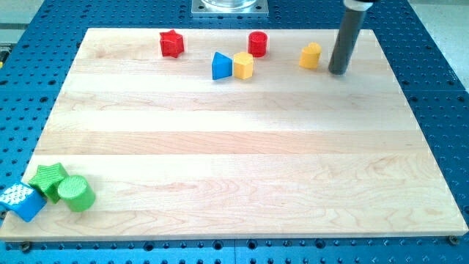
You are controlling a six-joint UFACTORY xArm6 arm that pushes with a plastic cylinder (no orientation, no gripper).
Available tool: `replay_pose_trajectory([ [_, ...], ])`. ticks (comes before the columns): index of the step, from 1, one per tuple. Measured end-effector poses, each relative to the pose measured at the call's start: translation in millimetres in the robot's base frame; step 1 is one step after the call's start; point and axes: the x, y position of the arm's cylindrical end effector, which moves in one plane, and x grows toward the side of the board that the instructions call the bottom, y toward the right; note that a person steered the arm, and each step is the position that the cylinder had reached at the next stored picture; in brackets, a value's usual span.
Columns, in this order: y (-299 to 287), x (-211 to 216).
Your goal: Place the heart at the bottom right of the red circle
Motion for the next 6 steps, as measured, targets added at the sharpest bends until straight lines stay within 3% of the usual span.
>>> replay_pose_trajectory([
  [1, -3.1, -28.9],
  [2, -32.2, -24.1],
  [4, -63.0, 26.2],
  [6, -92.7, 27.7],
])
